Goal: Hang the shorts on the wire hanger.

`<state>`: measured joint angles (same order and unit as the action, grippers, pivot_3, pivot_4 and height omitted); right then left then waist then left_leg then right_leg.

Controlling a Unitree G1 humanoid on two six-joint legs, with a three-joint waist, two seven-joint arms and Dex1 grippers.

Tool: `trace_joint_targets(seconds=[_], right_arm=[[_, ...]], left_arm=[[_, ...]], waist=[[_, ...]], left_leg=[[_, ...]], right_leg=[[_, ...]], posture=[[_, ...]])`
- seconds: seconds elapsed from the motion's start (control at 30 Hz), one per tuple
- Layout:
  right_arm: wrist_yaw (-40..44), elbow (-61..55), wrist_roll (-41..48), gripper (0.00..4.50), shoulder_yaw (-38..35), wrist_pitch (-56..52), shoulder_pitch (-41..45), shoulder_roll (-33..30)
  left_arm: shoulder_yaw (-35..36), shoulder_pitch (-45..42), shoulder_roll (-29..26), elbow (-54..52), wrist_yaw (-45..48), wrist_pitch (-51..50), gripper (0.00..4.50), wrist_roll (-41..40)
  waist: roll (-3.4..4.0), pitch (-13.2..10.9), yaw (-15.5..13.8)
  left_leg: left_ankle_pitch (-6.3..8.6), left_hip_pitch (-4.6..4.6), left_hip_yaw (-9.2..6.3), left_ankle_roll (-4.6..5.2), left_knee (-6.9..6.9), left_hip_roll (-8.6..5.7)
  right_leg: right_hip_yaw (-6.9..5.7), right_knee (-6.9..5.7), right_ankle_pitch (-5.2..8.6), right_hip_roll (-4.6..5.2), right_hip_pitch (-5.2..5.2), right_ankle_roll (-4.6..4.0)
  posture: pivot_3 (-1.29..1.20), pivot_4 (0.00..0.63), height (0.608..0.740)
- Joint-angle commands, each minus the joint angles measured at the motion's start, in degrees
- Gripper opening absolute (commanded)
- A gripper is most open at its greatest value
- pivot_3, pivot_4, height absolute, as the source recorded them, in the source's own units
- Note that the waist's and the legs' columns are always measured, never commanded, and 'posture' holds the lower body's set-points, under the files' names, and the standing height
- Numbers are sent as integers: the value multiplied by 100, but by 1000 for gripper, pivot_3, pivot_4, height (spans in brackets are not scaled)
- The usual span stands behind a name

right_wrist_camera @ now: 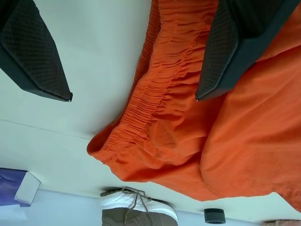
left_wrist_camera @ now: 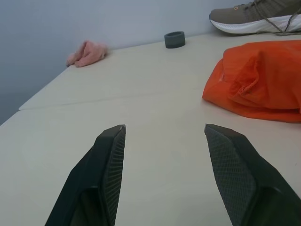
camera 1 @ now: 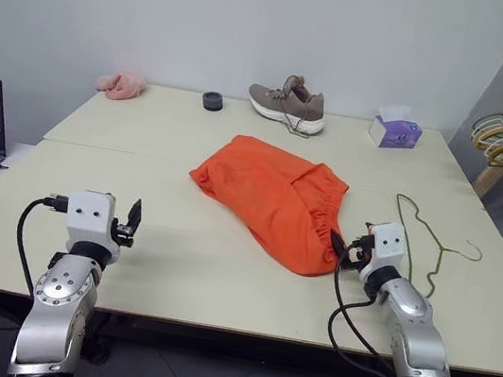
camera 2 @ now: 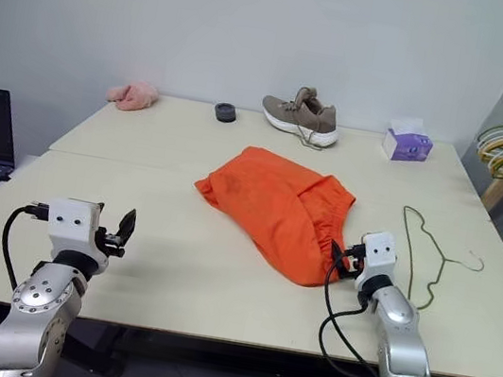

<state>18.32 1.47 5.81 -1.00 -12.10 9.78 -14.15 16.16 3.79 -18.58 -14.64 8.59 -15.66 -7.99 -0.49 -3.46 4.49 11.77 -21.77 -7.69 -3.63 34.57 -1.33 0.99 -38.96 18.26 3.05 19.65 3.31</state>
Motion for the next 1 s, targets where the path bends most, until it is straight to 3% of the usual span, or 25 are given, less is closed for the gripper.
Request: trace_joint_targets(seconds=[0.03, 0.43, 0.67, 1.0], right_arm=[[49, -91, 30, 4470, -30, 153, 140, -26], [363, -221, 101, 4470, -11, 128, 111, -163], [1328, -636, 272, 4500, 272, -13, 136, -630], [3247, -1703, 306, 4500, 1089, -182, 180, -2107]], left_arm=[[39, -65, -67, -221, 42, 193, 2826, 30], [3, -39, -13, -174, 368, 223, 2826, -236], [-48, 11, -72, -193, 929, 294, 4441, -651], [-246, -122, -356, -8, 1359, 421, 4441, -536]], waist=[[0, 0, 1], [0, 0, 10], [1, -1, 30], [-1, -2, 52]], left_leg=[[0, 0, 0, 0, 0, 0], [0, 0, 0, 0, 0, 0], [0, 0, 2, 0, 0, 0], [1, -2, 2, -1, 0, 1]], right_leg=[[0, 0, 0, 0, 0, 0], [0, 0, 0, 0, 0, -1], [0, 1, 1, 0, 0, -1], [-2, 7, 2, 1, 0, -1]], posture=[[-54, 0, 740], [-75, 0, 740], [-105, 0, 740], [-150, 0, 740]])
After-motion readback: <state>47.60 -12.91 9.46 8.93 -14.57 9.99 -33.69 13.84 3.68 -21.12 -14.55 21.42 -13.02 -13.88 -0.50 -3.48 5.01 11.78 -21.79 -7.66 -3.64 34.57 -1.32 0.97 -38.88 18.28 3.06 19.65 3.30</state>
